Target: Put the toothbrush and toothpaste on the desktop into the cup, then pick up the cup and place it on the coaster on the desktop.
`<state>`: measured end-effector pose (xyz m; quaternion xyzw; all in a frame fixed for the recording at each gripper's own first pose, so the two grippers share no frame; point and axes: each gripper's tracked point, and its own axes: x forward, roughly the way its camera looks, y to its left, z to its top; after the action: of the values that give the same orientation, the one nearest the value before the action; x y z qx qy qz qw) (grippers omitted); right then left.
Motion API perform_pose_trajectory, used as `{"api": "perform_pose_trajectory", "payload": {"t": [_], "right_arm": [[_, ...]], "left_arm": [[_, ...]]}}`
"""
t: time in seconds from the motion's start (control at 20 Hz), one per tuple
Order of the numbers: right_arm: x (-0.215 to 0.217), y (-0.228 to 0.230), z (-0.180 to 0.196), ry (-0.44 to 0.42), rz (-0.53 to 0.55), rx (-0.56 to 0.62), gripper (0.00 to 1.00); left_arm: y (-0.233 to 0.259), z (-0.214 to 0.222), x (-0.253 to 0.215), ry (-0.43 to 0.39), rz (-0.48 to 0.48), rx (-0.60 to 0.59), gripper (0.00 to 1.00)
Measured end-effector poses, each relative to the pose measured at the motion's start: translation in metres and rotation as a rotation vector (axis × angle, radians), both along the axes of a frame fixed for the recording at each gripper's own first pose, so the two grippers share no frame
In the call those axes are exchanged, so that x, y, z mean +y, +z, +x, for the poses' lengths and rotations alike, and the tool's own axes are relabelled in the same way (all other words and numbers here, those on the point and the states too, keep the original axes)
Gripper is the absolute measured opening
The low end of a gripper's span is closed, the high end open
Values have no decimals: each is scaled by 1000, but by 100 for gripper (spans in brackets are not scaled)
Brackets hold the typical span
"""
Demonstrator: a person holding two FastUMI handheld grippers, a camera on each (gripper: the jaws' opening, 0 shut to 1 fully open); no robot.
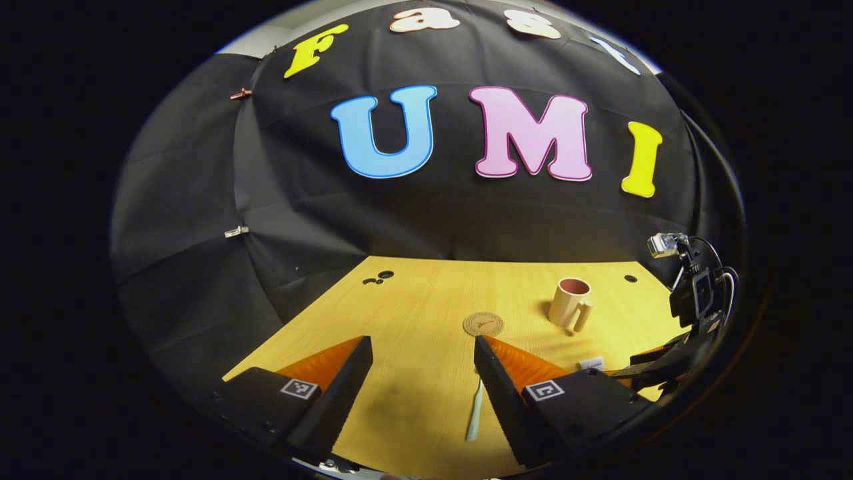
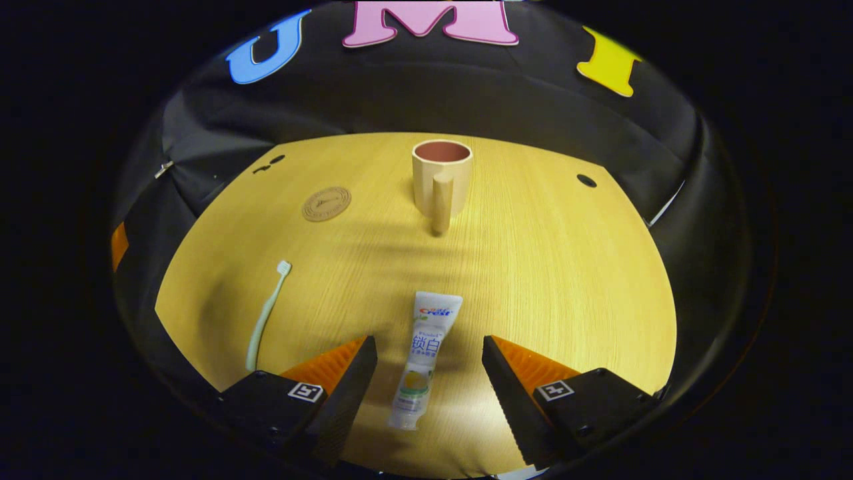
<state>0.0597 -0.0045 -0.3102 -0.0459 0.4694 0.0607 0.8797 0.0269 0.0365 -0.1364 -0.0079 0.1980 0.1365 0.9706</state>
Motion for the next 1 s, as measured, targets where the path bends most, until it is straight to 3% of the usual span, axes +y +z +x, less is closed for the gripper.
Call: {"api": "perform_pose_trajectory", "payload": {"t": [0.45,0.9,0.95,1.0], "right_arm": [[0,-43,2,13,-7,130,99],[1,-55,1,-8,-24,166,99],[3,-55,2,-15,-24,167,98],[4,-56,1,-25,-24,174,80]], "left_arm": [[-21,15,-14,-29,1,90,95],[-22,14,-16,-50,9,103,96],[-21,13,-16,-56,13,104,96],[-21,13,-17,-64,16,105,96]]}}
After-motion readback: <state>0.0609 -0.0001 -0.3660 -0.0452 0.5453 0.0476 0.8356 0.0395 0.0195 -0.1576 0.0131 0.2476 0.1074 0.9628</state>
